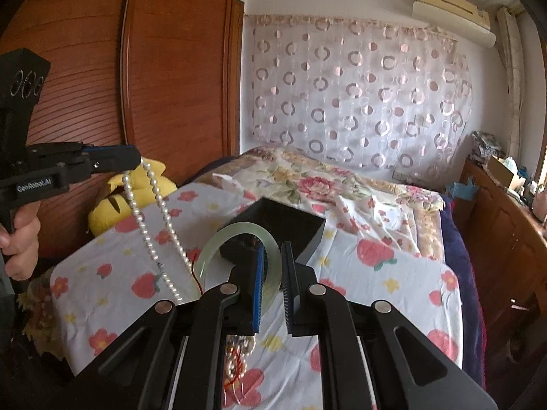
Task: Organize jewelry
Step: 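Carry the pearls and jade bangle into the black box and open both tools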
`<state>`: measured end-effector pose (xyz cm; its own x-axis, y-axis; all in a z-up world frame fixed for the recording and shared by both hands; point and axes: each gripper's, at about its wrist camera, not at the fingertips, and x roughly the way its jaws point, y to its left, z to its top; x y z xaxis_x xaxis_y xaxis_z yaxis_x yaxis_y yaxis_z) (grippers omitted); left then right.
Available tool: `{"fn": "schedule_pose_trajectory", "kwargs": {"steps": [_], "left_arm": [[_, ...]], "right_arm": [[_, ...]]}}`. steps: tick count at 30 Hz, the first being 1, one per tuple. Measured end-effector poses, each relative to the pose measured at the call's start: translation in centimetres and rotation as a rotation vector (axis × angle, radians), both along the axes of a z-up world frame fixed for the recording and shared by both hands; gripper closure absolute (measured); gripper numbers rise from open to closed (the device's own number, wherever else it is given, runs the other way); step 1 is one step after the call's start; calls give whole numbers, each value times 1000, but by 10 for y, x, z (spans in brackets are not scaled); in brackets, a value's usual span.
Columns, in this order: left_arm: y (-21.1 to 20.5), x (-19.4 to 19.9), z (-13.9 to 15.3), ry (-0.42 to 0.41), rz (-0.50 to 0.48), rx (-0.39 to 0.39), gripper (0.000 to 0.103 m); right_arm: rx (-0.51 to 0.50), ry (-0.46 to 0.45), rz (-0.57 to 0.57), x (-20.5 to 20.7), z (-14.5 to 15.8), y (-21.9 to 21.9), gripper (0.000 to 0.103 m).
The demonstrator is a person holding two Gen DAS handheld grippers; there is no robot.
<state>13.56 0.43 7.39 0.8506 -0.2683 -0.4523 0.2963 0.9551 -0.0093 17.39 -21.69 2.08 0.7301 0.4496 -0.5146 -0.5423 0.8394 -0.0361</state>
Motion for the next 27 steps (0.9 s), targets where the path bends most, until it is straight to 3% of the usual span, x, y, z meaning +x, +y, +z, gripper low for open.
{"fn": "schedule_pose_trajectory", "kwargs": {"steps": [8, 17, 22, 27], "left_arm": [[-4, 16, 44, -86, -10, 3, 97], [-12, 56, 72, -118, -5, 8, 97], [-18, 84, 68, -92, -13, 9, 97], [-21, 121, 36, -11, -8, 23, 96]], "right_arm": [[14, -34, 4, 18, 19, 2, 91], [17, -7, -1, 50, 15, 1, 91], [15, 7, -1, 67, 10, 5, 91], [15, 33, 3, 88, 0, 10, 91]]}}
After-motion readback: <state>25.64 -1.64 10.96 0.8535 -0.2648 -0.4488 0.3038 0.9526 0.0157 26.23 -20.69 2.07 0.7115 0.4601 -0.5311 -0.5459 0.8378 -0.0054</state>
